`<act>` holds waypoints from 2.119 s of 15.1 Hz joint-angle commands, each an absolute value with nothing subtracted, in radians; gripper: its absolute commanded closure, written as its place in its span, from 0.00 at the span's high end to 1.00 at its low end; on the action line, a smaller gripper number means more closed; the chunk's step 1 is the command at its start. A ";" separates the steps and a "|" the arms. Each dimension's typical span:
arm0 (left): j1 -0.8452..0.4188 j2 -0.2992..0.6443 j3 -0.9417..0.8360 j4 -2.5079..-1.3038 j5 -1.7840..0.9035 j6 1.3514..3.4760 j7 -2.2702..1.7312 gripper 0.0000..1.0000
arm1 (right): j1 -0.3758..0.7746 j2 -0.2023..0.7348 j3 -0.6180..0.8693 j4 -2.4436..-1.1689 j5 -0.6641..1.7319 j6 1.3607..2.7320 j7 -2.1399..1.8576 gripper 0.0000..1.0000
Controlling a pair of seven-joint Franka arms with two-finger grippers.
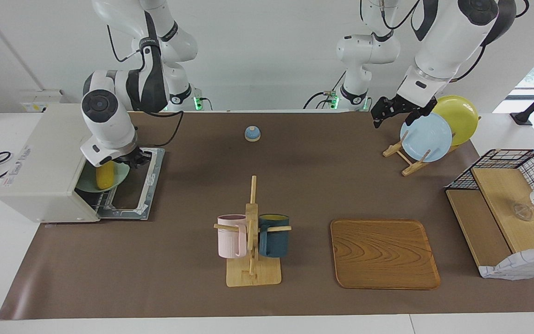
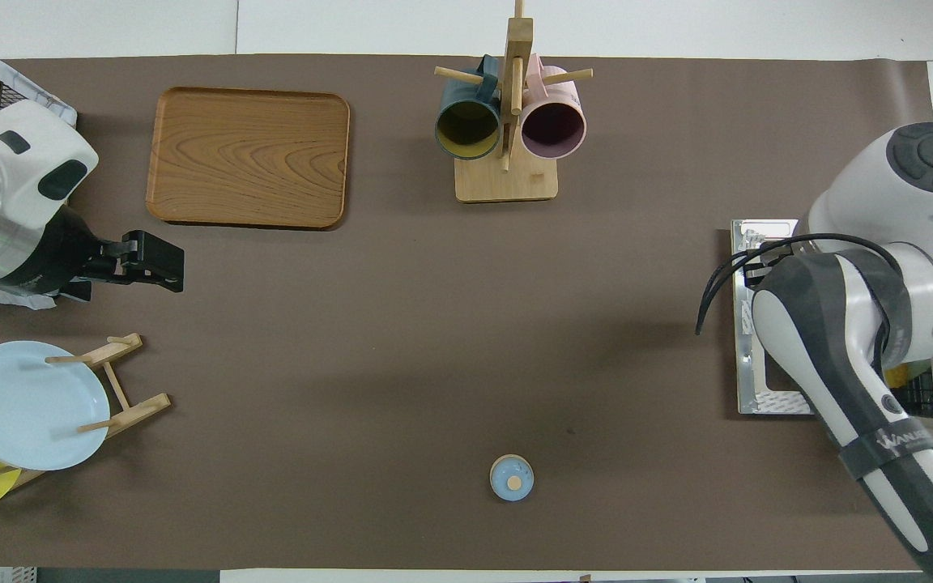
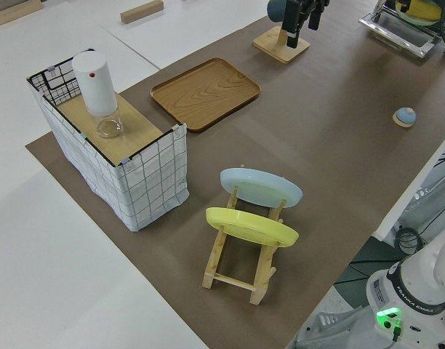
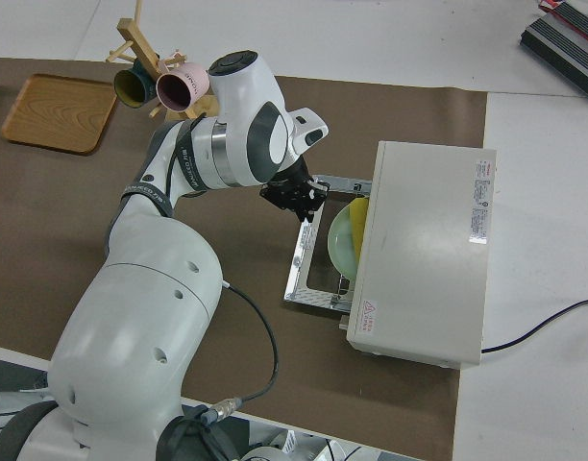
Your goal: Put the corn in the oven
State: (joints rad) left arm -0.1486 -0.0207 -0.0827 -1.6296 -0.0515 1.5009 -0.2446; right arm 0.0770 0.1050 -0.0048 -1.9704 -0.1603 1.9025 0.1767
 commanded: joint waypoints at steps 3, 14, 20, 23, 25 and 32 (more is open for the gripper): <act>-0.144 -0.028 -0.081 -1.628 -0.061 1.503 -0.241 1.00 | 0.094 0.175 -0.002 -2.068 -0.147 2.091 0.204 0.00; -0.144 -0.028 -0.081 -1.628 -0.061 1.505 -0.241 1.00 | 0.086 0.183 -0.005 -2.161 -0.152 2.148 0.225 0.00; -0.144 -0.028 -0.081 -1.626 -0.061 1.505 -0.241 1.00 | 0.097 0.183 -0.005 -2.149 -0.274 2.099 0.230 0.00; -0.143 -0.028 -0.081 -1.628 -0.061 1.505 -0.241 1.00 | 0.097 0.181 -0.005 -2.149 -0.293 2.088 0.230 0.00; -0.143 -0.028 -0.081 -1.628 -0.061 1.505 -0.239 1.00 | 0.097 0.181 -0.005 -2.116 -0.296 2.042 0.229 0.00; -0.144 -0.028 -0.081 -1.626 -0.061 1.505 -0.241 1.00 | 0.039 0.114 -0.009 -1.991 -0.308 1.827 0.092 0.00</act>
State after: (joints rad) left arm -0.1486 -0.0207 -0.0823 -1.6296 -0.0515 1.5009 -0.2445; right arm 0.0998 0.1521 0.0044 -1.9978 -0.2571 1.8485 0.1733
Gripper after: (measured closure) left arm 0.000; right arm 0.991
